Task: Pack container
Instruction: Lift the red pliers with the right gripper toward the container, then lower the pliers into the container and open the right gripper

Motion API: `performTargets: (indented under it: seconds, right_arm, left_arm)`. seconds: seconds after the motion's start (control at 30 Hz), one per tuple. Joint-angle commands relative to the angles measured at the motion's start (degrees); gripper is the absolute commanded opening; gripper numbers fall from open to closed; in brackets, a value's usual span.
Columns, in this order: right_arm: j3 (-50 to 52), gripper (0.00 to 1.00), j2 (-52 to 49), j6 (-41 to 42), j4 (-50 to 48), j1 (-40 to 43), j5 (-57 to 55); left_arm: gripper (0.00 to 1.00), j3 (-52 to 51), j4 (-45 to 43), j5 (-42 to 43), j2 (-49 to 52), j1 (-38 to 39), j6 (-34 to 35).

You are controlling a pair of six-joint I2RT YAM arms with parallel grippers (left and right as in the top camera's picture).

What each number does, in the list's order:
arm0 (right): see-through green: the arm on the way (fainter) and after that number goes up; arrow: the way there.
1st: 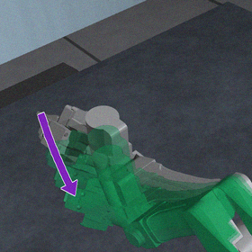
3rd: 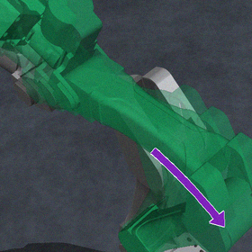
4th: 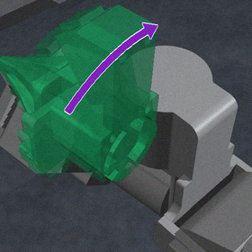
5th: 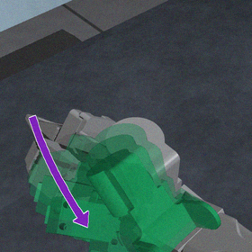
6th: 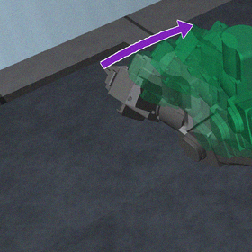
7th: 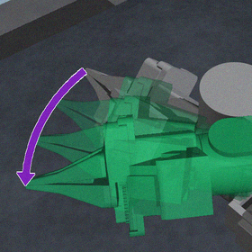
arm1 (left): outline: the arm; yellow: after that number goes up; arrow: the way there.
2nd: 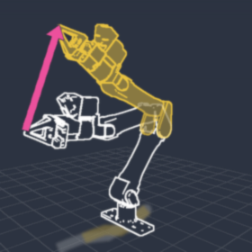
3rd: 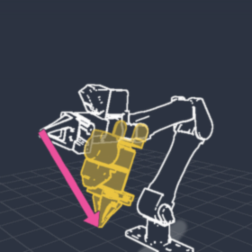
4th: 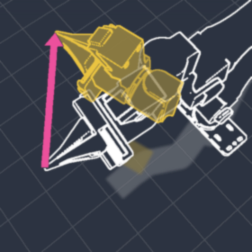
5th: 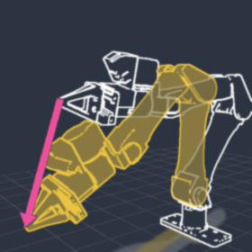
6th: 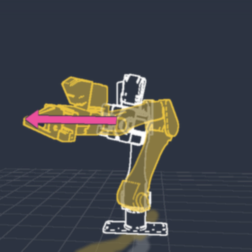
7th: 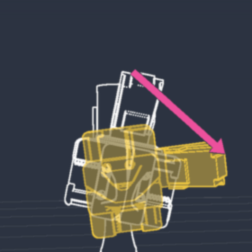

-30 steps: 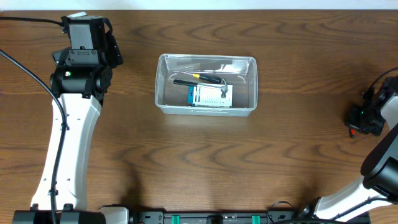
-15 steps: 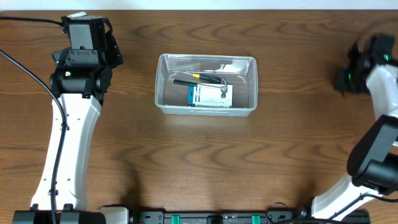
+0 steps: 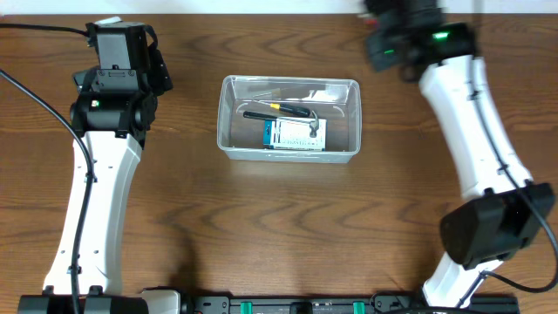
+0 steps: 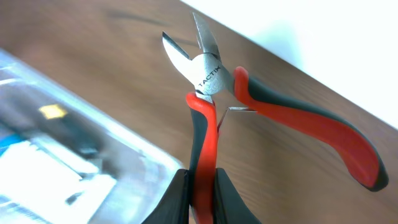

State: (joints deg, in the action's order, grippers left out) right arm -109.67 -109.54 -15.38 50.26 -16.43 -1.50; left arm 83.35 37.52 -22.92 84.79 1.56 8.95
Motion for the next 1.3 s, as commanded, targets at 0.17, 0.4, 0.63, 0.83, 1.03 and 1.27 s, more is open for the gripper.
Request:
performTargets:
  seconds: [0.17,0.4,0.63,0.83,1.03,1.27]
  right_arm:
    - [-0.76,0.06,0.09,-2.49,0.31,-13.64,-3.89]
    - [-0.68,0.07,-3.96,-2.56,2.99,-17.68,-3.87]
    - [-0.68,0.07,-11.5,-5.33,6.99,-17.77,-3.41]
    - [-0.68,0.07,-15.32,-4.98,7.19,-17.79,-2.4]
    - [-0.66,0.12,-16.79,-4.98,7.37,-17.77,-2.1]
    - [-0.61,0.42,-16.85,-4.81,7.85,-17.84,1.62]
  left_arm:
    - [0.98,0.5,0.13,-1.14,0.2,-0.26,-0.35]
    - [0.98,0.5,0.13,-1.14,0.2,-0.26,-0.35]
    - [0.98,0.5,0.13,-1.14,0.2,-0.26,-0.35]
    - [0.98,0.5,0.13,-1.14,0.2,-0.26,-0.35]
    - [0.98,0.5,0.13,-1.14,0.2,-0.26,-0.35]
    - [0.98,0.5,0.13,-1.14,0.2,-0.26,-0.35]
